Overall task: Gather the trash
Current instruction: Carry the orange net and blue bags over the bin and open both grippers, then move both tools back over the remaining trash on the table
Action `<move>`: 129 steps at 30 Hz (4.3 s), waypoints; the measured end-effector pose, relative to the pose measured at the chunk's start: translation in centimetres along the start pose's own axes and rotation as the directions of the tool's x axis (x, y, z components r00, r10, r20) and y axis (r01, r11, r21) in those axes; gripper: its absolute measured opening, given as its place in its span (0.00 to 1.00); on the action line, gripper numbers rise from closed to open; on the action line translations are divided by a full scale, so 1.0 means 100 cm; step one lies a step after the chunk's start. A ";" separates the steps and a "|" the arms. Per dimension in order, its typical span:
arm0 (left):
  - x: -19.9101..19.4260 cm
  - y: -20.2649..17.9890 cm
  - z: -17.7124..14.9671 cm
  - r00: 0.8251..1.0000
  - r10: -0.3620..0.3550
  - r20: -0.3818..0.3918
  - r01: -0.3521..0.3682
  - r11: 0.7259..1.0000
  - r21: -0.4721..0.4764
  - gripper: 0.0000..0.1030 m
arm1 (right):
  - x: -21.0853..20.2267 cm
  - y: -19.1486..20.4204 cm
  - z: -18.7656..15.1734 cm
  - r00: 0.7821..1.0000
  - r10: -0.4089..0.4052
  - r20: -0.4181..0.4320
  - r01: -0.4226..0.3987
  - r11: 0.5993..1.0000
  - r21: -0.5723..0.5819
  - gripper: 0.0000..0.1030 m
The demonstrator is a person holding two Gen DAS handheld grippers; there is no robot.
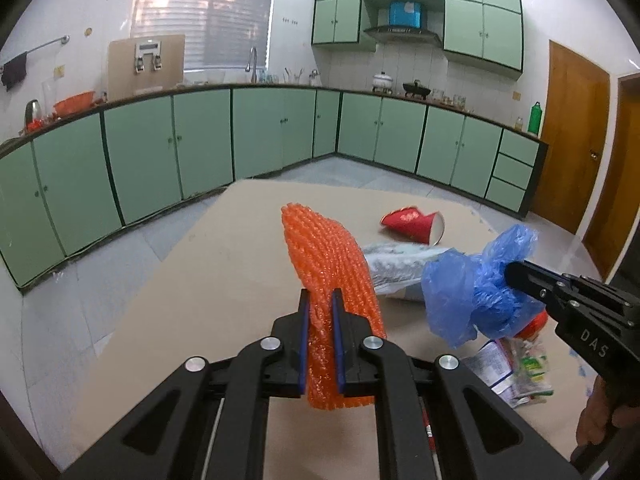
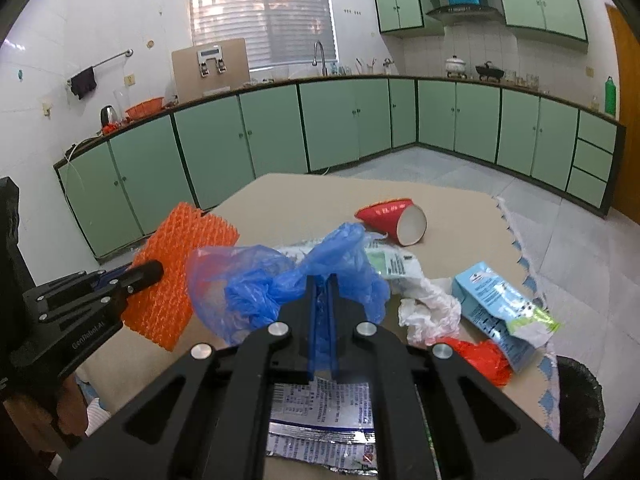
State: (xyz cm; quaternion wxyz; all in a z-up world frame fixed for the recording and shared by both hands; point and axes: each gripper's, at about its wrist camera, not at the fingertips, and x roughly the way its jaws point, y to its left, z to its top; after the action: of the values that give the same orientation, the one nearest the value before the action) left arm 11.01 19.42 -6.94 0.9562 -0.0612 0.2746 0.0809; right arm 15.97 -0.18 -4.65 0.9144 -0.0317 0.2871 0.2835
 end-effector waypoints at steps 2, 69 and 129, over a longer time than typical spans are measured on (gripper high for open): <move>-0.008 -0.003 0.005 1.000 -0.006 0.016 0.006 1.000 0.001 0.10 | -0.008 0.000 0.003 1.000 0.001 0.014 -0.001 1.000 -0.002 0.04; 0.069 -0.384 -0.017 0.837 -0.515 -0.188 0.548 0.788 0.282 0.62 | -0.142 -0.333 -0.142 0.824 -0.550 -0.135 0.560 0.754 0.343 0.67; 0.024 -0.048 -0.064 0.992 -0.056 -0.112 0.069 0.992 0.107 0.77 | -0.015 -0.065 -0.104 0.956 -0.251 -0.153 0.273 0.951 0.146 0.67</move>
State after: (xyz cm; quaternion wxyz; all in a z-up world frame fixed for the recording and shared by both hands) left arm 10.62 13.93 -13.24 0.9438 -0.0211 0.3284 0.0320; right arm 13.11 -8.67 -13.18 0.9223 -0.0122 0.3631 0.1316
